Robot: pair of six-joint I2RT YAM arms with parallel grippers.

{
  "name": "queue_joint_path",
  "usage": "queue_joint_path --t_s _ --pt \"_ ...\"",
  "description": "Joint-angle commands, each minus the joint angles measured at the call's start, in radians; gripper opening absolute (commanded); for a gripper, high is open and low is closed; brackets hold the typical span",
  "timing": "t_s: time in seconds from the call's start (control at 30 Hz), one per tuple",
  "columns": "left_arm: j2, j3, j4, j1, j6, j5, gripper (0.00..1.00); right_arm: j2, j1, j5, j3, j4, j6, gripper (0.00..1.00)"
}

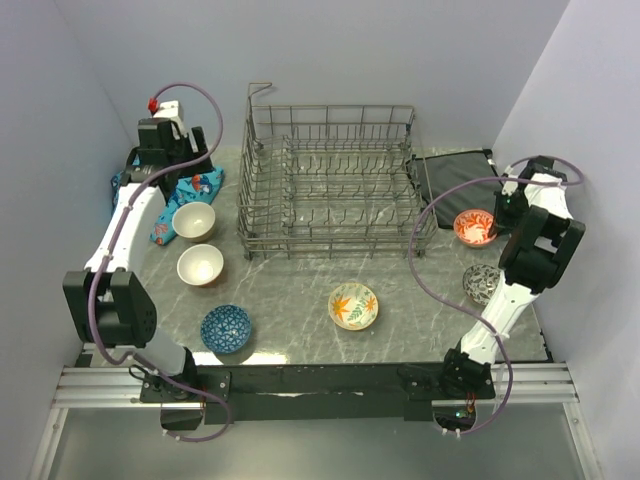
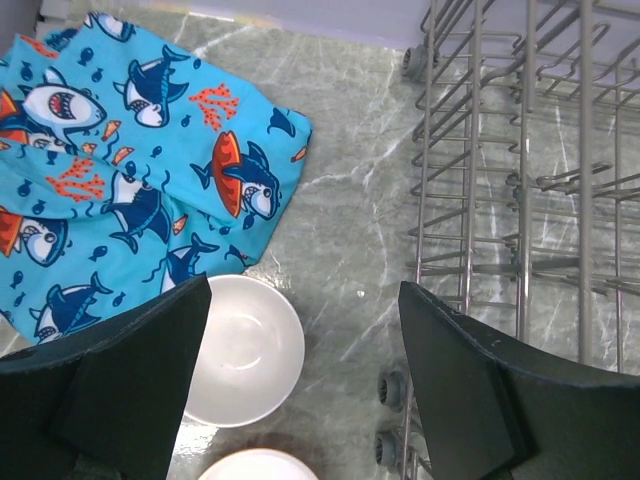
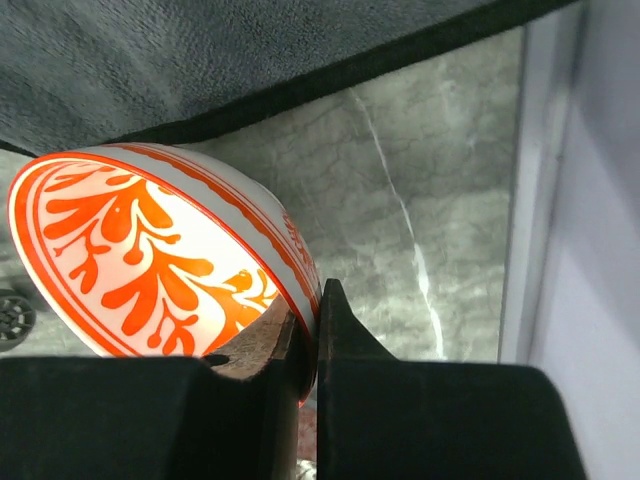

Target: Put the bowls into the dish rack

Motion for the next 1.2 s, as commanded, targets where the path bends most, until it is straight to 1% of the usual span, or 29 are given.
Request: queue_joint_path --t_s 0.0,0.03,0.07,0.13,0.2,0.23,0.27,0.3,0.37,0.4,0.43,0.47,0.5,0.57,0.63,0.67,0.73,0.77,0.87,0.93,0.97,1.03,1.17 --pt "-0.126 -0.042 0.092 -0.003 0.043 0.015 0.83 -0.213 0.039 0.064 0.050 0.006 0.123 0.00" --pt "-0.141 -0.060 0.099 -0.003 0.051 0.015 0.83 -0.244 0.053 0.092 0.051 0.012 0.153 0.00" --pt "-0.158 -0.065 0.102 -0.002 0.066 0.014 0.84 -0.302 0.095 0.156 0.062 0.015 0.199 0.00" --pt "-0.213 -0.087 0.122 -0.002 0.075 -0.005 0.84 -0.333 0.146 0.217 0.108 -0.014 0.250 0.00" --pt "-0.273 -0.117 0.145 -0.002 0.085 -0.003 0.85 -0.362 0.240 0.355 0.195 -0.045 0.301 0.00" --pt "-0.290 -0.149 0.157 -0.002 0.082 -0.008 0.85 -0.367 0.276 0.420 0.264 -0.048 0.331 0.00" --pt "-0.305 -0.166 0.175 -0.002 0.069 -0.019 0.85 -0.367 0.356 0.481 0.295 -0.037 0.327 0.00" --pt "-0.328 -0.183 0.185 -0.002 0.063 -0.029 0.86 -0.364 0.393 0.605 0.327 -0.029 0.321 0.00" --pt "-0.333 -0.205 0.179 -0.002 0.033 -0.069 0.86 -0.355 0.465 0.765 0.385 0.021 0.324 0.00" --pt "-0.324 -0.202 0.170 -0.002 0.019 -0.086 0.85 -0.345 0.522 0.825 0.402 0.033 0.318 0.00" --pt "-0.321 -0.193 0.159 0.000 0.005 -0.094 0.85 -0.323 0.545 0.883 0.436 0.041 0.318 0.00" --pt "-0.318 -0.193 0.160 0.001 -0.019 -0.071 0.85 -0.310 0.565 0.973 0.438 0.076 0.359 0.00" --pt "-0.319 -0.197 0.169 0.033 -0.032 -0.054 0.84 -0.293 0.600 1.102 0.436 0.108 0.356 0.00" --pt "-0.310 -0.193 0.166 0.079 -0.078 -0.010 0.84 -0.214 0.619 1.162 0.514 0.118 0.371 0.00" --pt "-0.287 -0.164 0.128 0.110 -0.095 0.012 0.83 -0.168 0.665 1.239 0.534 0.171 0.341 0.00" --pt "-0.283 -0.159 0.120 0.125 -0.089 0.006 0.83 -0.134 0.683 1.253 0.581 0.143 0.353 0.00" --pt "-0.273 -0.159 0.107 0.127 -0.067 -0.011 0.84 -0.065 0.728 1.204 0.677 0.072 0.352 0.00" --pt "-0.267 -0.160 0.104 0.129 -0.057 -0.014 0.84 -0.051 0.740 1.207 0.686 0.061 0.356 0.00" --pt "-0.250 -0.166 0.096 0.127 -0.060 -0.020 0.83 -0.008 0.780 1.245 0.692 0.053 0.356 0.00" --pt "-0.238 -0.170 0.099 0.126 -0.066 -0.028 0.83 0.023 0.795 1.287 0.676 0.087 0.329 0.00" --pt "-0.235 -0.170 0.099 0.127 -0.067 -0.031 0.83 0.029 0.808 1.332 0.665 0.104 0.319 0.00" --pt "-0.230 -0.182 0.114 0.129 -0.064 -0.042 0.83 0.038 0.818 1.382 0.622 0.174 0.272 0.00" --pt "-0.220 -0.191 0.116 0.127 -0.053 -0.066 0.84 0.057 0.837 1.410 0.597 0.216 0.230 0.00"
